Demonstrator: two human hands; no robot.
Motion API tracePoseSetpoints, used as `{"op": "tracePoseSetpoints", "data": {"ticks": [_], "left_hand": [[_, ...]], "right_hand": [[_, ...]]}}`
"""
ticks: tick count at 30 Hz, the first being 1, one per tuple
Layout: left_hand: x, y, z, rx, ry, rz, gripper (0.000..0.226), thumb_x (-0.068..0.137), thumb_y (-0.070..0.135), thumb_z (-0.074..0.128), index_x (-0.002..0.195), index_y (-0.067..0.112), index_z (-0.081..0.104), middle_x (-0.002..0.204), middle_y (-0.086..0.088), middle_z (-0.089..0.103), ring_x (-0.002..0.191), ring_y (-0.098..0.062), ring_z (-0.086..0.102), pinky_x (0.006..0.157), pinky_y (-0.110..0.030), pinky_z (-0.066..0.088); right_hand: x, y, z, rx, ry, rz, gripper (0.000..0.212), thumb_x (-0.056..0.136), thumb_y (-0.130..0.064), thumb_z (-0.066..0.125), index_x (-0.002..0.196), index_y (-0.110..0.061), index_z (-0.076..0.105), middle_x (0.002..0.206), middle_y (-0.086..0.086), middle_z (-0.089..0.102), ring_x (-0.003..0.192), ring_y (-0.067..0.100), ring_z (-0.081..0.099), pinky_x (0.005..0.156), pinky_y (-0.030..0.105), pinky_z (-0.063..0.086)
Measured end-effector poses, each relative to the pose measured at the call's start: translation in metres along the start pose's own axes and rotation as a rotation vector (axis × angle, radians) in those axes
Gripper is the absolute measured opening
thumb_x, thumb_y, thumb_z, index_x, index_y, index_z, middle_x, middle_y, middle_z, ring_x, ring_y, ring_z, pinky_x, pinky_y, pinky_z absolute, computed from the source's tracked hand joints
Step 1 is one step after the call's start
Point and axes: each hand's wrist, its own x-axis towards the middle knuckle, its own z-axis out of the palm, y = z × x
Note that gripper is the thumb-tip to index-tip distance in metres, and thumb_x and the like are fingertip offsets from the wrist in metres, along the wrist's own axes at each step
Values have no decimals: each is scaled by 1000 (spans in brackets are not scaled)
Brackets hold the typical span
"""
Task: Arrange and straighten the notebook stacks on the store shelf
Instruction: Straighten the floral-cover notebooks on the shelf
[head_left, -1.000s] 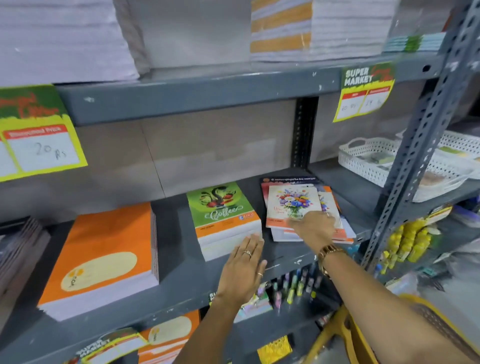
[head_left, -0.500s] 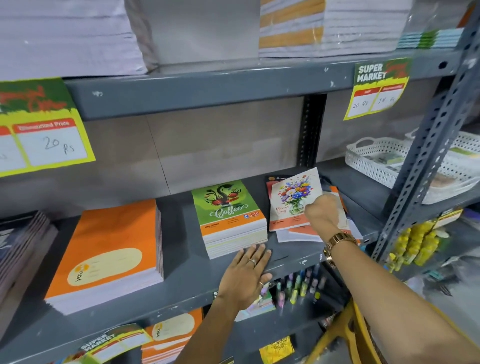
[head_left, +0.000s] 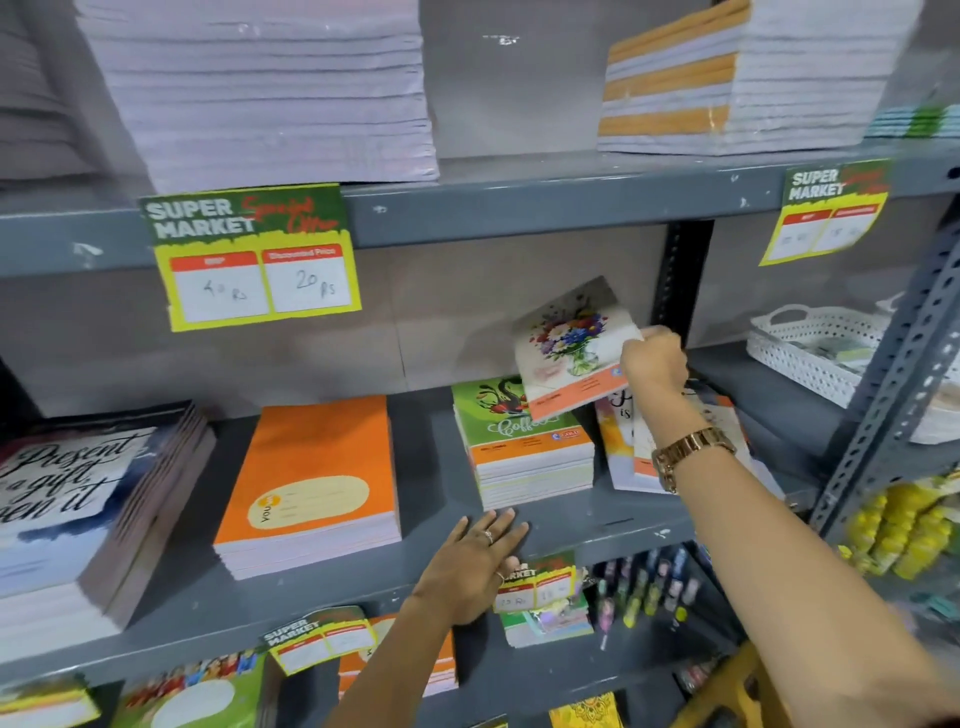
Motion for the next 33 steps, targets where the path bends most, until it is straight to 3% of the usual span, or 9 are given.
{"op": "tracePoseSetpoints", "data": {"ticks": [5,7,9,11,13,20,28,33], "left_hand": [[-10,-4,0,-49,19,-34,49,101,28,22,148,28,8,160,4,2,147,-15,-3,119,-35,-5],[-10,-3,0,-53,19,-40,49,101,27,22,148,28,9,160,4,2,147,-15,-3,119,-35,-6],[-9,-3,0,-53,16,-47,49,101,27,22,148,28,9,160,4,1,147,-15,-3,119,-35,-6],[-9,-3,-1,-51,10,-49,49,102,28,22,148,28,8,160,4,1,147,-15,-4,119,-34,-7],[-9,-4,-1,-47,11,-51,49,102,28,22,148,29,7,160,5,1,147,-15,-4,119,-34,-7],[-3,3,4,-38,36,-93,50,101,34,24,148,26,10,160,3,3,147,-16,-1,119,-35,-5],[32,35,6,-48,26,-30,52,101,32,25,149,16,11,160,-2,5,147,-17,2,121,-35,0],[57,58,9,-40,11,18,52,101,30,24,149,14,9,160,-4,3,147,-18,0,122,-36,-1]], "right_hand": [[-8,17,47,90,-269,81,15,87,-5,50,95,2,61,100,19,61,94,30,60,86,43,49],[-14,25,58,29,-306,73,21,87,-6,51,104,2,62,104,19,65,90,32,63,82,40,53],[-22,33,63,-67,-332,73,28,89,-10,51,114,1,59,114,20,65,82,32,65,68,33,50],[-25,40,66,-141,-346,55,29,90,-11,51,116,3,56,117,22,64,87,33,65,63,30,46],[-26,42,68,-228,-328,-6,28,88,-10,53,111,4,59,115,23,64,98,37,64,67,32,48],[-21,36,49,-523,-154,-201,27,80,-18,61,103,-3,63,112,19,66,103,36,62,76,33,49],[16,87,-9,-569,-61,-54,30,82,-19,60,106,0,63,114,22,65,107,38,60,85,36,50],[33,124,-40,-725,-104,144,62,81,-45,63,125,-3,53,132,19,50,120,38,49,96,40,46]]}}
